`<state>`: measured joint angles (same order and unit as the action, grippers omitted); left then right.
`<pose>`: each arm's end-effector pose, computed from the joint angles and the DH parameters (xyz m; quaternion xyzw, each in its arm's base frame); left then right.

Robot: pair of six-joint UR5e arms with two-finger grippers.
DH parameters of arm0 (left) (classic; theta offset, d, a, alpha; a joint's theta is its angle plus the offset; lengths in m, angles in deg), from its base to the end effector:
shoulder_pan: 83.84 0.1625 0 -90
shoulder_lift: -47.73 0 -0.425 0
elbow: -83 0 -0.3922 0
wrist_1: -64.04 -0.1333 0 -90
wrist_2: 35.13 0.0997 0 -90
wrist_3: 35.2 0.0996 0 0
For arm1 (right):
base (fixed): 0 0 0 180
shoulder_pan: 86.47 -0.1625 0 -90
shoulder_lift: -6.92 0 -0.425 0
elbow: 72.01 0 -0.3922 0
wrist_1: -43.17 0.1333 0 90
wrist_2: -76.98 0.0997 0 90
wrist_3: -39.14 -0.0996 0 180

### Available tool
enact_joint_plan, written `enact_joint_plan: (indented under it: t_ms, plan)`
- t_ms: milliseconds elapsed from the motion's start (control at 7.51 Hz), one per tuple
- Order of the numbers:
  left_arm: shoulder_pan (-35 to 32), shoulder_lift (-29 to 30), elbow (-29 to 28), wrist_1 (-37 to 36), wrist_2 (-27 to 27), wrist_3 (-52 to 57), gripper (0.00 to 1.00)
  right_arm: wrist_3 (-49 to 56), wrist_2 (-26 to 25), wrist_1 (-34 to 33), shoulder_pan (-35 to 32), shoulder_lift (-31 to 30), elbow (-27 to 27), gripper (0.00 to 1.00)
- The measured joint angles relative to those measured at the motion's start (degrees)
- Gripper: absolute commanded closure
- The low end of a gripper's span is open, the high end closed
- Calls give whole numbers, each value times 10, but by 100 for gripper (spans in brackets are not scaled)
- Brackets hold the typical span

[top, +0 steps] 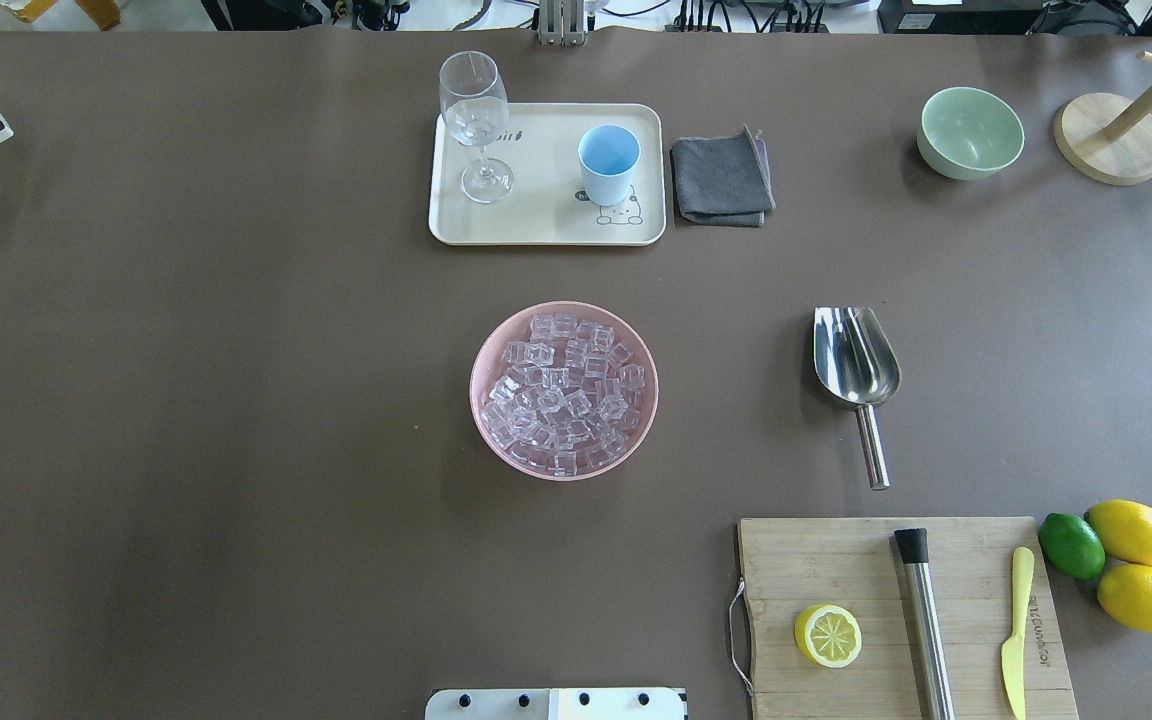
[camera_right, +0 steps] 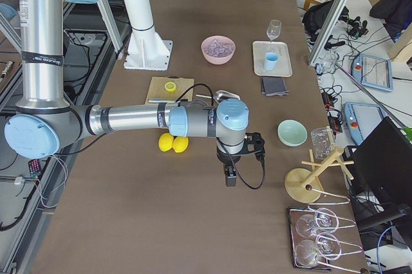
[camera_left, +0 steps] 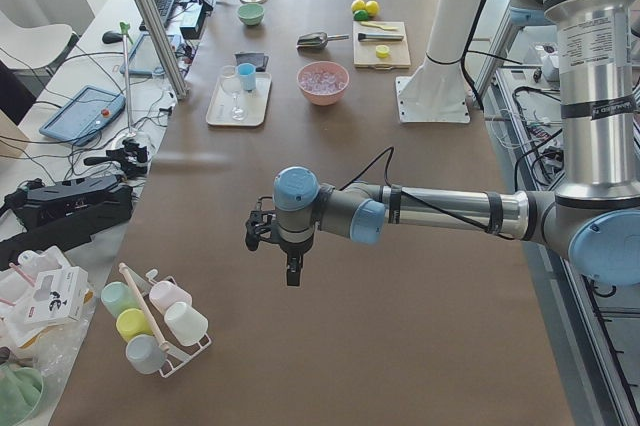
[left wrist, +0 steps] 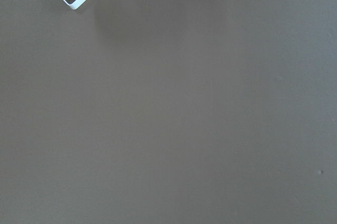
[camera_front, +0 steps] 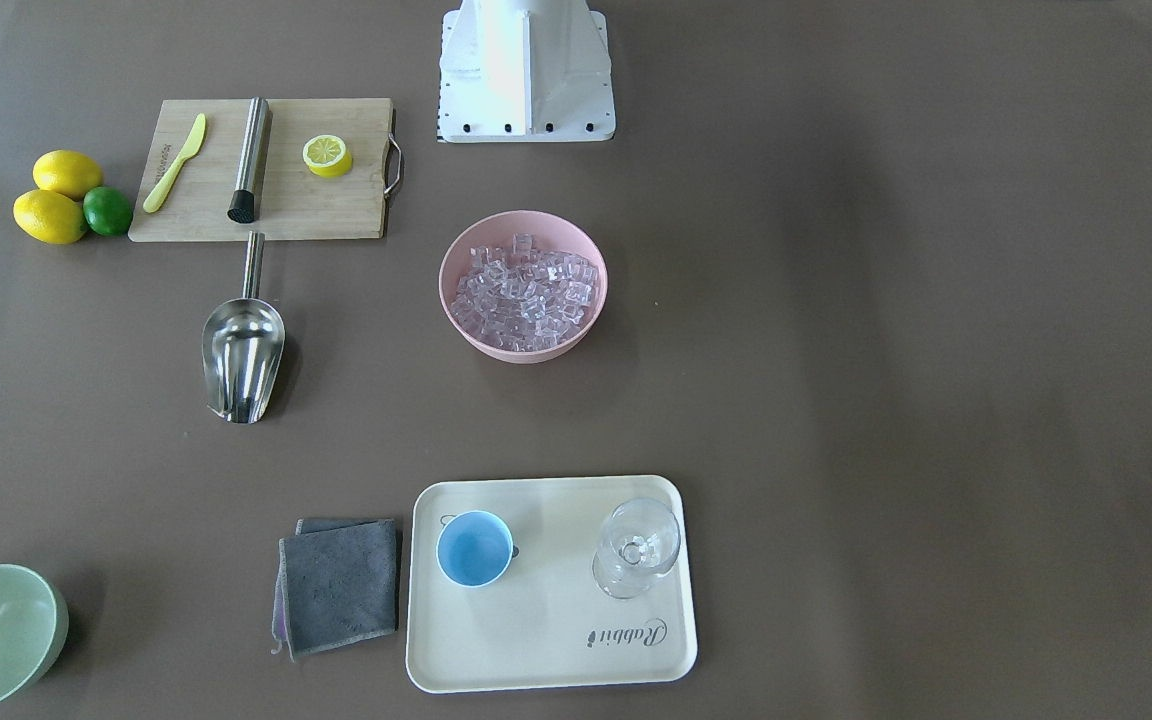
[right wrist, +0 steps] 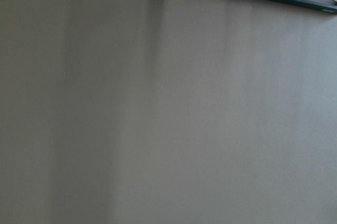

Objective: Put ice in cup with scoop

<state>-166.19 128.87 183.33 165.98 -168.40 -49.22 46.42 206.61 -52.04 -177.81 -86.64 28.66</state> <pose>-0.0058 -0.4452 0.6198 0.0378 0.3800 -0.0083 0.9242 0.0806 -0.4632 0.6115 0.0410 -0.3368 -0.0544 0.9391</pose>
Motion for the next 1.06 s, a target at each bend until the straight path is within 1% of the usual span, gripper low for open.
enact_joint_plan:
  t_ms: [399, 799, 932, 1065]
  plan:
    - [-7, -2, 0, -2, -1, 0, 2, -2, 3, -1, 0, 3, 3, 1]
    - [-7, -3, 5, -3, -1, 0, 2, -13, 25, -6, 1, 1, 7, 1]
    - [-7, -3, 9, -3, -1, 0, 2, -29, 36, -7, 10, 1, 12, 1]
    - [-7, -4, 12, -3, 0, 0, 2, -51, 40, -7, 34, 2, 27, 1]
